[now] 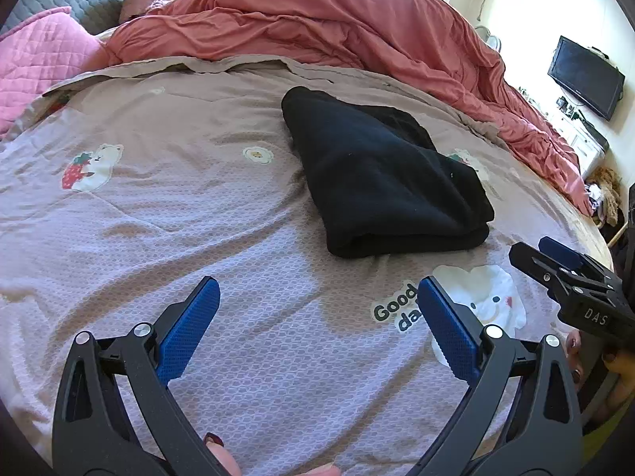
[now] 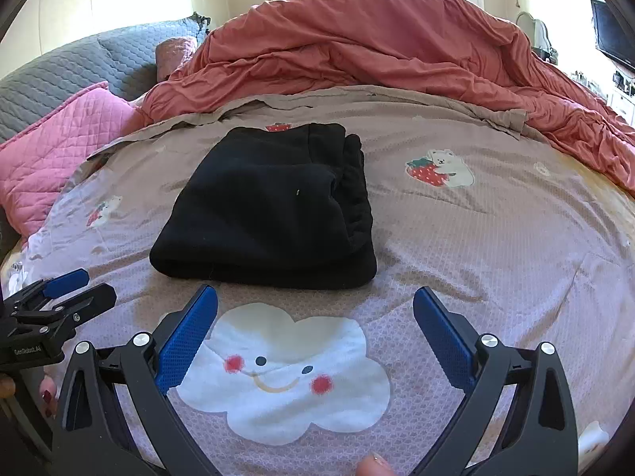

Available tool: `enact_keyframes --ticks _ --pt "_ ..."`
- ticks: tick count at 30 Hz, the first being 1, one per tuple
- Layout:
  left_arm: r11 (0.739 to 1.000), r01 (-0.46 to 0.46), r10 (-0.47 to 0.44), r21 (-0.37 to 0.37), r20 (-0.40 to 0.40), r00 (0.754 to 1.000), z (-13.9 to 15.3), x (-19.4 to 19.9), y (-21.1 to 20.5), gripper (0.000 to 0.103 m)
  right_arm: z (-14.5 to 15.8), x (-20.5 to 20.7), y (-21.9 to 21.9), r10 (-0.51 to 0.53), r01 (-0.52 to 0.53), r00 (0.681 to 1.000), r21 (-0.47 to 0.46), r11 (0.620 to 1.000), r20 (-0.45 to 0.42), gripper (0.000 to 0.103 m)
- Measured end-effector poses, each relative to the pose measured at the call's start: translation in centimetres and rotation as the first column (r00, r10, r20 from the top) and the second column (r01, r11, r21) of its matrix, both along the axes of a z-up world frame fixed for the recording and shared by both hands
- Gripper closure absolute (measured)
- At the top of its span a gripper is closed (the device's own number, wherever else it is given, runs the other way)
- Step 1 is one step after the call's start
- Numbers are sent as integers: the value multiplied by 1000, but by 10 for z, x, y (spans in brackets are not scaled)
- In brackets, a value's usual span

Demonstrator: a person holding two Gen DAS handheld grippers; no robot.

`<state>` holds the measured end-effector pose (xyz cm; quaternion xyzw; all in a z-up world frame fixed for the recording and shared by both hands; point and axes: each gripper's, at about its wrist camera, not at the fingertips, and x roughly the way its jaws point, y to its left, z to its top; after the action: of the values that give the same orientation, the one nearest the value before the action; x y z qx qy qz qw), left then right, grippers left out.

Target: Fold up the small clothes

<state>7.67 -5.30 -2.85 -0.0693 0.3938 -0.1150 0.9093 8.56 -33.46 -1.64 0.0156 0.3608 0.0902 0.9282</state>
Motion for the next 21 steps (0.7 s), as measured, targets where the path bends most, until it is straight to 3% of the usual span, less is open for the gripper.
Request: enact_keyframes --ticks 21 --pt "1000 -20 20 17 -9 1000 -1 -1 2 10 3 0 0 4 -4 1000 -10 1000 -5 5"
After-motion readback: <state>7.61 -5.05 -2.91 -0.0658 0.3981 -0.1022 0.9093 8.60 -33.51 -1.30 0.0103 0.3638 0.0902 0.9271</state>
